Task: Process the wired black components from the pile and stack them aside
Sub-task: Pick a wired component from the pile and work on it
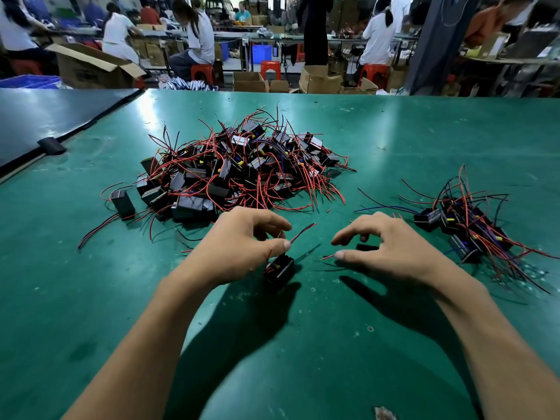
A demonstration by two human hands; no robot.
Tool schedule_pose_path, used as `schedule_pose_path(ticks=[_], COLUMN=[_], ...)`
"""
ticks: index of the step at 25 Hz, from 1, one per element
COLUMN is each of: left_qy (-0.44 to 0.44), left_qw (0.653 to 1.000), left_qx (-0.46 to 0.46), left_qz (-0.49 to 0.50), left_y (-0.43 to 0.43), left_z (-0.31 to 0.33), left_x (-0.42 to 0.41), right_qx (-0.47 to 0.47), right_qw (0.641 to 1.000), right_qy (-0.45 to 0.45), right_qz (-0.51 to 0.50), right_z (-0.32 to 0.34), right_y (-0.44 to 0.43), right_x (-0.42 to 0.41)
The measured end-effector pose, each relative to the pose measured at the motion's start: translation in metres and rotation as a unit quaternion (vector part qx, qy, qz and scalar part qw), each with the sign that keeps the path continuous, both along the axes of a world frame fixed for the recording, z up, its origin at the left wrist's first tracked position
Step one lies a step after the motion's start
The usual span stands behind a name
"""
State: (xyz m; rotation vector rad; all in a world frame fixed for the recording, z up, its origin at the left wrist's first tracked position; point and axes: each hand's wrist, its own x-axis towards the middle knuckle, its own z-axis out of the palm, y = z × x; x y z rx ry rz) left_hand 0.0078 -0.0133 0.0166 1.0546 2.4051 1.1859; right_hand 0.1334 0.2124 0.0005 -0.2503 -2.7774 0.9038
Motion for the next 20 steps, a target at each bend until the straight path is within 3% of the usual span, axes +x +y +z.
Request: schedule_pose_path(ticks=[3, 7, 20], left_qy=[0.064, 0.083, -0.082], left_qw=[0.997, 0.995, 0.993], left_qx=[-0.048, -0.054, 0.09], left_qz=[0.009, -0.001, -0.006], left_y=[0.014, 0.024, 0.021], left_z=[-0.016, -0.032, -0.036], left_x=[0.008, 0.01, 0.007], right_qx=[-0.004, -0.01, -0.136], right_qw=[0.999, 1.0, 0.979], right_qy=[-0.029, 0.016, 0.072], right_qz=[0.017, -0.004, -0.134], right_z=[-0.003, -0.004, -0.017], right_y=[-0.007, -0.008, -0.021], right_x=[-0.002, -0.003, -0.016])
